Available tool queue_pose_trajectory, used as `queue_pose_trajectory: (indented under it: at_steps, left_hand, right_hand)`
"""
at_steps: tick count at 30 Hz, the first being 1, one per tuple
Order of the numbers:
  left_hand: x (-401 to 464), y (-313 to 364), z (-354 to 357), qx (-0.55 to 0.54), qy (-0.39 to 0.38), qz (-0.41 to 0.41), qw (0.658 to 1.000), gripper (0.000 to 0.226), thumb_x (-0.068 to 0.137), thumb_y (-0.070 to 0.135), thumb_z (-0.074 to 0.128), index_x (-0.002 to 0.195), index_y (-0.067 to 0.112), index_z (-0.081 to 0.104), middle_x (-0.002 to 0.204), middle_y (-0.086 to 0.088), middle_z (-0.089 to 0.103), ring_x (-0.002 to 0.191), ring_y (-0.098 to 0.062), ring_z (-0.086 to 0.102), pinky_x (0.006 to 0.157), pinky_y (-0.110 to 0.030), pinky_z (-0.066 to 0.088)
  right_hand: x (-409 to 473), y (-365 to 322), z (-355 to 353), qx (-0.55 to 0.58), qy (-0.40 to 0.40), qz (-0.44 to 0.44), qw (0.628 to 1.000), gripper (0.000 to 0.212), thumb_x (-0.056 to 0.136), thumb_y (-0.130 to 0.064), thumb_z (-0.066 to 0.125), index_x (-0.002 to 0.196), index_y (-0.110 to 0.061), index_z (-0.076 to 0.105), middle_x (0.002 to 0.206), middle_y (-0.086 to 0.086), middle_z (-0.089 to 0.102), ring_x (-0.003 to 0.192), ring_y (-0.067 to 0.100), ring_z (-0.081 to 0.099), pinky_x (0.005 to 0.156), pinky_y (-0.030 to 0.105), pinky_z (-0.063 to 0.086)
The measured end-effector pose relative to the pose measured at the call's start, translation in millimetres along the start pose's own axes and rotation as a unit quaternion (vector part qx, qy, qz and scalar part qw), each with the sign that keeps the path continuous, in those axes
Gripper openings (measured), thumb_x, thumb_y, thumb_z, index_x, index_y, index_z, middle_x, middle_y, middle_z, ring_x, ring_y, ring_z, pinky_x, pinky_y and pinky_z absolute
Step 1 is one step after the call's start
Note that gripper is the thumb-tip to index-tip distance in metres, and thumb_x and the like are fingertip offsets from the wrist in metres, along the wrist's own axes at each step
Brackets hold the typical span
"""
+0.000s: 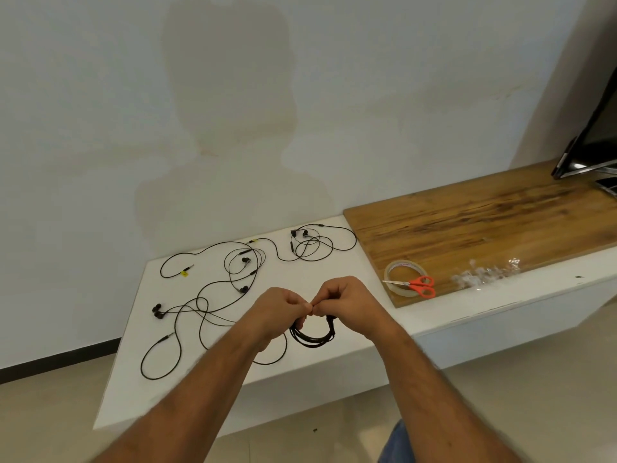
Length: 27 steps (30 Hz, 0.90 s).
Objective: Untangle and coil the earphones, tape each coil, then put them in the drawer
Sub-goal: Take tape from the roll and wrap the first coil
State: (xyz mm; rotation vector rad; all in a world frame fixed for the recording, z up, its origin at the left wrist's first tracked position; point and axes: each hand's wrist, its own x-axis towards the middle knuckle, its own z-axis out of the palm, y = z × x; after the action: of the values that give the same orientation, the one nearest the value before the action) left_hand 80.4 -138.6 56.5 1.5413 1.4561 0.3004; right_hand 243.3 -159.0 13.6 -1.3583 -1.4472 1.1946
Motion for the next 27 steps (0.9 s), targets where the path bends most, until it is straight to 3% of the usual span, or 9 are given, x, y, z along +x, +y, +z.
queue_pose_trajectory:
  at_steps: [3,11,16,22,27]
  left_hand:
    - [2.5,-5.3,1.3,0.025,0.005,0.031,0.999,0.017,0.091,0.020,0.061,0.079,0.016,0.072,0.064,0.001,0.064,0.065,-0.014,0.053,0.065,-0.026,0.042]
    - [6.1,-24.9,1.1,0.016,0.008,0.065,0.998,0.018,0.093,0.022,0.059,0.084,0.013,0.071,0.067,0.001,0.065,0.068,-0.010,0.057,0.064,-0.020,0.043]
    - [15.9,-31.6,4.4,-0.031,0.000,0.015,0.999,0.019,0.093,0.022,0.057,0.085,0.012,0.070,0.069,0.001,0.062,0.067,-0.012,0.058,0.062,-0.021,0.039]
    - [25.3,-36.8,11.1,-0.031,-0.006,0.007,0.999,0.016,0.093,0.024,0.056,0.085,0.017,0.067,0.079,0.001,0.061,0.070,-0.010,0.060,0.060,-0.019,0.039]
    - [34.0,-45.8,12.2,-0.087,-0.059,-0.013,0.994,0.020,0.096,0.031,0.055,0.101,0.018,0.068,0.096,0.004,0.066,0.086,-0.009,0.064,0.077,-0.028,0.044]
  right_hand:
    - [2.5,2.6,-0.9,0.011,0.000,0.005,1.000,0.009,0.074,0.002,0.070,0.072,-0.006,0.073,0.072,0.010,0.071,0.070,0.012,0.063,0.068,0.026,0.051]
    - [4.2,7.5,2.7,-0.007,-0.011,-0.010,1.000,0.004,0.079,-0.003,0.072,0.081,-0.006,0.074,0.077,0.008,0.073,0.074,0.014,0.067,0.075,0.029,0.055]
    - [5.8,17.0,3.8,-0.008,-0.065,0.018,0.998,0.041,0.075,-0.003,0.077,0.113,-0.018,0.066,0.100,0.003,0.073,0.095,0.014,0.070,0.090,0.028,0.055]
    - [14.6,19.8,10.1,-0.162,-0.010,-0.006,0.987,0.008,0.080,-0.022,0.077,0.088,-0.020,0.077,0.083,-0.008,0.074,0.085,0.004,0.067,0.082,0.028,0.056]
    - [20.0,21.3,6.4,-0.192,0.008,0.018,0.981,0.003,0.080,-0.021,0.077,0.083,-0.020,0.077,0.079,-0.009,0.072,0.082,0.006,0.066,0.075,0.024,0.054]
